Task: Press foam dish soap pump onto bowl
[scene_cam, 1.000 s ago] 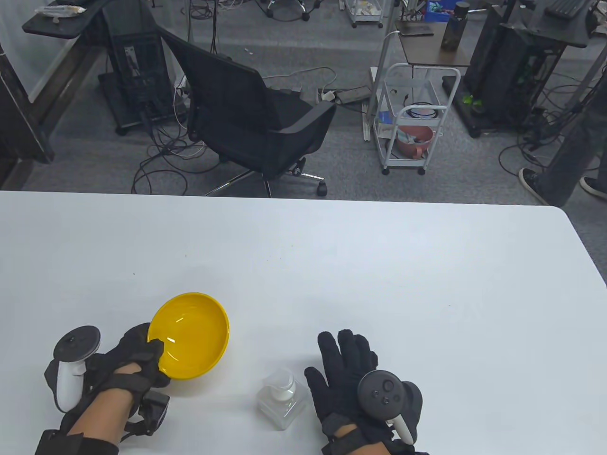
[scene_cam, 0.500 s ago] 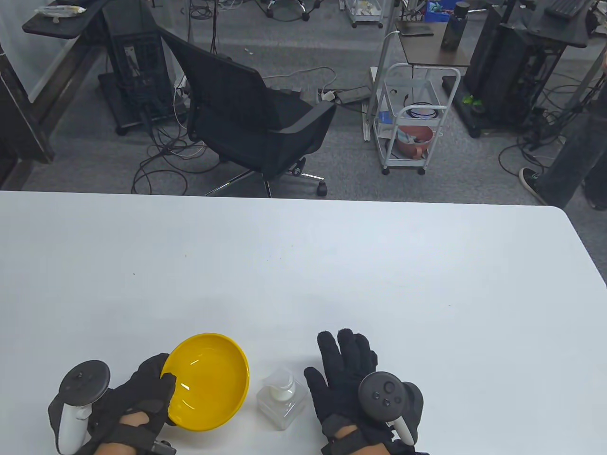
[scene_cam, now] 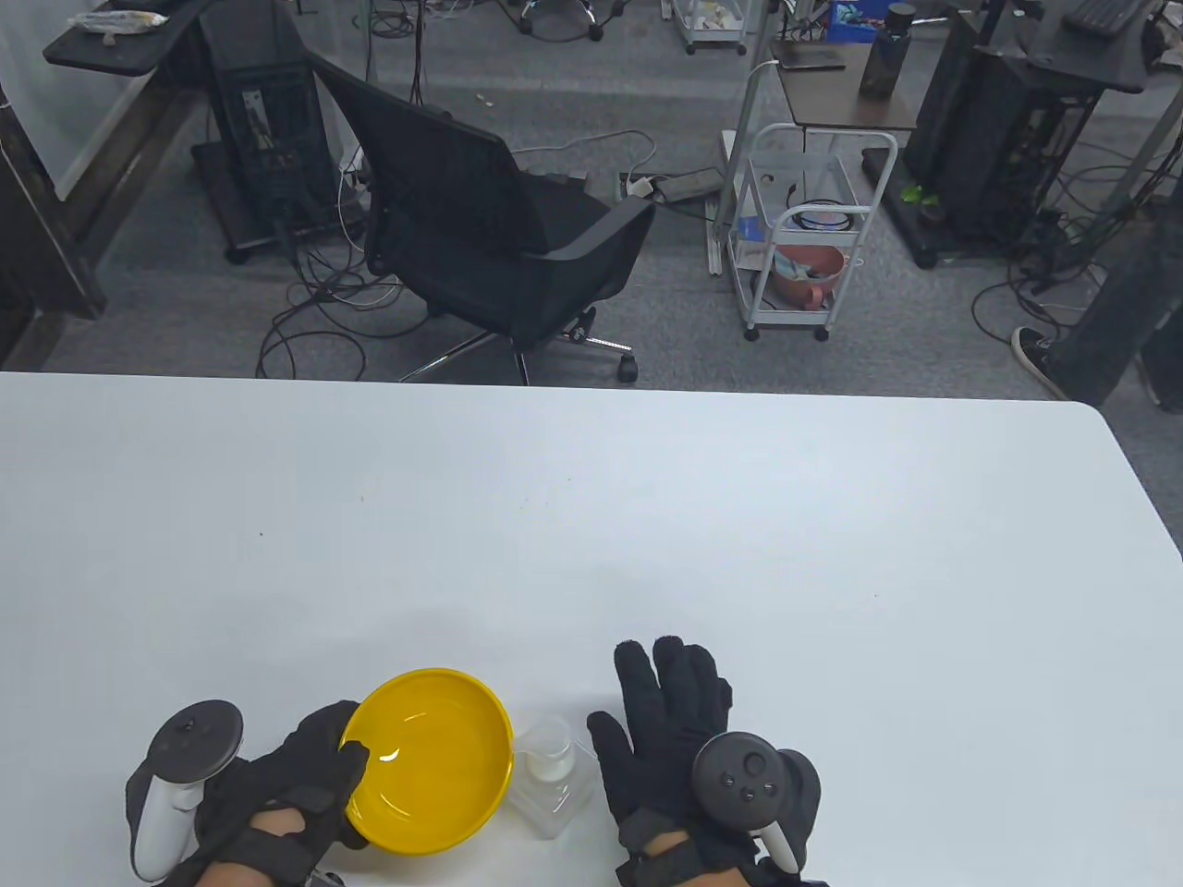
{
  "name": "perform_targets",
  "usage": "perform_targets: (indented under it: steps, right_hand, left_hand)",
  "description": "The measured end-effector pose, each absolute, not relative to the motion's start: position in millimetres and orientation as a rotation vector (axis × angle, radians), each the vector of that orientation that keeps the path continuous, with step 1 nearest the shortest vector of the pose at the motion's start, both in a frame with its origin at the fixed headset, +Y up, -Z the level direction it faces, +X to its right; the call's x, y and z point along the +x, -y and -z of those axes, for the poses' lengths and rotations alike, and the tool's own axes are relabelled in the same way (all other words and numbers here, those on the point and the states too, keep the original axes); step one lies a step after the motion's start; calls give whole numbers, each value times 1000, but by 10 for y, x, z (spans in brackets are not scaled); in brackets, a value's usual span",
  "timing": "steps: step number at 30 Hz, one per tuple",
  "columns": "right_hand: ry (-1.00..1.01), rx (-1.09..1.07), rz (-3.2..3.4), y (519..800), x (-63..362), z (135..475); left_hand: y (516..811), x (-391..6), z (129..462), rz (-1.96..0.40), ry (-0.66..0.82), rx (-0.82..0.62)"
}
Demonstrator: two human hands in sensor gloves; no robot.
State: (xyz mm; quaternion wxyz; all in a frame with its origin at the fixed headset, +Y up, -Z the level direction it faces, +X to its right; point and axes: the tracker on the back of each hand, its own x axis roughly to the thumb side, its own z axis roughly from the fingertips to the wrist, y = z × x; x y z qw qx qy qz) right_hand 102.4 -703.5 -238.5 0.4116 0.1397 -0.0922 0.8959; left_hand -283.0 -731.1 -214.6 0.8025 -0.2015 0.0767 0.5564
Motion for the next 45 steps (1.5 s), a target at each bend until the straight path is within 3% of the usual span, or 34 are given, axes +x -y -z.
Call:
perform_targets:
  steps: [4,9,14,21,31,45]
  right_hand:
    - [320,422,-2239,6869,873,2353]
    - [460,544,-2316,6456,657,2328]
    - [368,516,-2499,6197,401,2516]
    - [-182,302,-2856,6406,140,2836]
    - [-112,316,-2865,6438,95,2816]
    - [-238,275,-2834,6643,88,2866]
  left_hand:
    - [7306,-2784,2138,-1162,-151,-429]
    - [7295,-2782,2120,-1177,-146,-422]
    - [7307,-2790,2112,-1198,-153,-426]
    - [7341,-2801,2115,-1236,-169,-459]
    - [7345,-2785,2107,-1263,-162,-481]
    - [7360,-2785,2103,-1278,-166,-491]
